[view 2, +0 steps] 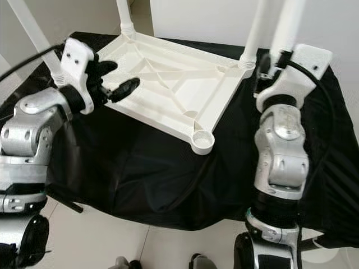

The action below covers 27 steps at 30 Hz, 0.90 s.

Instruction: Building children table

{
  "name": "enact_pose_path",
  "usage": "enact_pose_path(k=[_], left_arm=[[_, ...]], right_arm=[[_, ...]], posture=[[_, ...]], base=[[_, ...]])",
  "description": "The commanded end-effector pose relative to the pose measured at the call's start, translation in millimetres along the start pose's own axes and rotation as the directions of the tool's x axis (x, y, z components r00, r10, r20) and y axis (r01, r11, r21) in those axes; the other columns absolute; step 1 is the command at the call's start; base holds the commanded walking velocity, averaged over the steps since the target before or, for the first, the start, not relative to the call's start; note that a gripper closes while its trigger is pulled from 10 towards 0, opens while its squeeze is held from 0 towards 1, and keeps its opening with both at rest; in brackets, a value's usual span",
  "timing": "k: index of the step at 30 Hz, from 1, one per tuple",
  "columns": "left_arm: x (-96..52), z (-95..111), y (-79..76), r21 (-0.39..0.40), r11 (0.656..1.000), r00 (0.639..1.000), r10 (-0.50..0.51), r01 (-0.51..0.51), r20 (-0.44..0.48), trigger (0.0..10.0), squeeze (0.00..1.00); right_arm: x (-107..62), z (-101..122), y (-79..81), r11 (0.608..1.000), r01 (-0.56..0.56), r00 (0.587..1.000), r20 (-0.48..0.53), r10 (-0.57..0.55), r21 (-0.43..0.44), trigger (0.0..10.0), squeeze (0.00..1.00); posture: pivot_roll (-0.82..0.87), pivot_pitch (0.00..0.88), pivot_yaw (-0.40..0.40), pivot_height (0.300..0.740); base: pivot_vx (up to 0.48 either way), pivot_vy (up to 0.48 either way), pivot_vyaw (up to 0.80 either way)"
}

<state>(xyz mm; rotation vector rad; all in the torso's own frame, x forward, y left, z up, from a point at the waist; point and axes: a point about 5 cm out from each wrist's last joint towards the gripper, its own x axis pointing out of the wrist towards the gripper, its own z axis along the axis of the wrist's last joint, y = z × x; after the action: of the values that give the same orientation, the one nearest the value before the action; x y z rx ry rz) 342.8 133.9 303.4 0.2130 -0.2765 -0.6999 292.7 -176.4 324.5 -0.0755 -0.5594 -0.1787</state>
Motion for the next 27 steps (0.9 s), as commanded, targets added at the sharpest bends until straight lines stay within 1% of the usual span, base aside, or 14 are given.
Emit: enact_pose_path(k=[1,5,7,9,10,11,13,14,15,21,22,23,25,27], left_arm=[[-0.2,0.8,7.9,-0.033,0.997,0.998,0.067,-0.067,0.004,10.0,0.00],[3.0,2.5,8.6,-0.045,0.996,0.996,0.083,-0.082,0.019,10.0,0.00],[3.0,2.5,8.6,-0.045,0.996,0.996,0.083,-0.082,0.019,10.0,0.00],[5.3,6.8,9.7,-0.099,0.991,0.994,0.099,-0.094,0.052,10.0,0.00],[5.3,6.8,9.7,-0.099,0.991,0.994,0.099,-0.094,0.052,10.0,0.00],[5.3,10.3,10.1,-0.136,0.987,0.993,0.091,-0.080,0.073,10.0,0.00],[5.3,10.3,10.1,-0.136,0.987,0.993,0.091,-0.080,0.073,10.0,0.00],[5.4,13.6,10.1,-0.171,0.984,0.993,0.075,-0.058,0.091,10.0,0.00],[5.6,16.4,8.9,-0.202,0.979,0.993,0.053,-0.031,0.106,10.0,1.00],[5.5,22.0,1.3,-0.263,0.962,0.988,-0.030,0.069,0.149,10.0,1.00],[4.7,29.7,-10.7,-0.366,0.907,0.965,-0.132,0.211,0.227,10.0,0.00],[4.4,32.3,-14.8,-0.398,0.880,0.952,-0.164,0.259,0.257,10.0,0.00],[4.6,33.8,-17.3,-0.421,0.860,0.944,-0.182,0.288,0.274,10.0,0.00],[4.6,33.8,-17.3,-0.421,0.860,0.944,-0.182,0.288,0.274,10.0,0.00]], right_arm=[[-3.1,23.1,15.7,0.999,-0.050,0.987,0.149,0.052,-0.020,10.0,0.00],[-7.5,34.6,36.0,0.991,-0.118,0.957,0.259,0.131,-0.065,10.0,0.00],[-7.5,34.6,36.0,0.991,-0.118,0.957,0.259,0.131,-0.065,10.0,0.00],[-14.9,21.2,53.1,0.967,-0.233,0.939,0.236,0.250,-0.098,10.0,0.00],[-14.9,21.2,53.1,0.967,-0.233,0.939,0.236,0.250,-0.098,10.0,0.00],[-22.5,6.2,61.5,0.945,-0.302,0.927,0.194,0.322,-0.128,10.0,0.00],[-22.5,6.2,61.5,0.945,-0.302,0.927,0.194,0.322,-0.128,10.0,0.00],[-31.0,-8.8,68.5,0.920,-0.369,0.911,0.143,0.386,-0.129,10.0,0.00],[-39.2,-22.4,73.7,0.899,-0.416,0.897,0.101,0.430,-0.133,10.0,0.00],[-51.0,-42.4,82.2,0.870,-0.474,0.874,0.043,0.483,-0.136,10.0,0.00],[-54.8,-49.4,87.6,0.853,-0.498,0.859,0.043,0.509,-0.158,10.0,0.00],[-56.0,-51.3,89.6,0.845,-0.508,0.853,0.044,0.521,-0.167,10.0,0.00],[-57.0,-52.3,91.0,0.840,-0.515,0.847,0.049,0.530,-0.172,10.0,0.00],[-57.0,-52.3,91.0,0.840,-0.515,0.847,0.049,0.530,-0.172,10.0,0.00]], posture=[[-0.12,0.134,0.082,0.740],[-0.12,0.125,0.081,0.740],[-0.12,0.125,0.081,0.740],[-0.12,0.120,0.078,0.740],[-0.12,0.120,0.078,0.740],[-0.12,0.120,0.078,0.740],[-0.12,0.120,0.078,0.740],[-0.11,0.116,0.075,0.740],[-0.11,0.116,0.075,0.740],[-0.10,0.110,0.079,0.740],[-0.10,0.105,0.078,0.740],[-0.10,0.105,0.078,0.740],[-0.10,0.105,0.078,0.740],[-0.10,0.105,0.078,0.740]], base=[[0.000,0.000,0.00],[0.000,0.000,0.00],[0.000,0.000,0.00],[0.000,0.000,0.00],[0.000,0.000,0.00],[0.000,0.000,0.00],[0.000,0.000,0.00],[0.000,0.000,0.00],[0.000,0.000,0.00],[0.000,0.000,0.00],[0.000,0.000,0.00],[0.000,0.000,0.00],[0.000,0.000,0.00],[0.000,0.000,0.00]])
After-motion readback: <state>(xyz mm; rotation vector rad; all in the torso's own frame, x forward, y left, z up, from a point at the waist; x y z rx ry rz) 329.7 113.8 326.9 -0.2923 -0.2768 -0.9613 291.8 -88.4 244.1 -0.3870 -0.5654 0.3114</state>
